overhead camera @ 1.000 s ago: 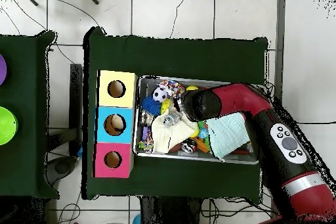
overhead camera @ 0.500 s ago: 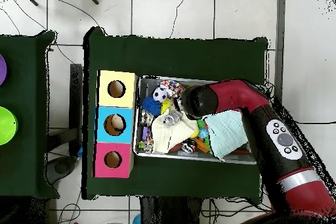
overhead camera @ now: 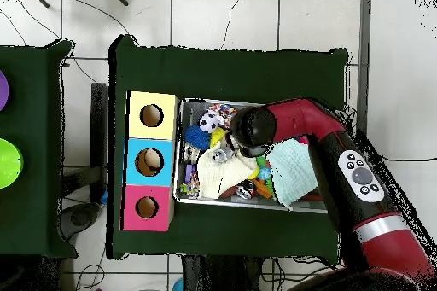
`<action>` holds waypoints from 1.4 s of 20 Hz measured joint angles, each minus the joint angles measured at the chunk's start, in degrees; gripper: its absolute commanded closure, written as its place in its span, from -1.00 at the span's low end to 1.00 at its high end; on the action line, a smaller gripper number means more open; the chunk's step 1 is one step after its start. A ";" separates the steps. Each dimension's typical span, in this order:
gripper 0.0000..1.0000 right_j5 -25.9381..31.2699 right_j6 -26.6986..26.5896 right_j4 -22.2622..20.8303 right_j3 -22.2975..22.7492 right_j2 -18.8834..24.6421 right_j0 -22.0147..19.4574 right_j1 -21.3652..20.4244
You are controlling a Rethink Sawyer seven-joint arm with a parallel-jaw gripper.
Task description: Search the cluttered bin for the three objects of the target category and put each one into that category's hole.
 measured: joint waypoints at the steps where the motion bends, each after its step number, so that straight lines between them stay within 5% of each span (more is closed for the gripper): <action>1: -1.00 0.40 0.00 0.00 -0.08 -0.13 0.13 0.01; 12: -1.00 1.02 -0.01 -1.43 -0.32 -0.80 0.39 1.30; 13: 1.00 1.02 -0.01 -2.34 -0.57 -0.80 0.36 1.63; 28: 1.00 0.88 -1.00 -2.51 -0.99 -0.56 -0.25 1.70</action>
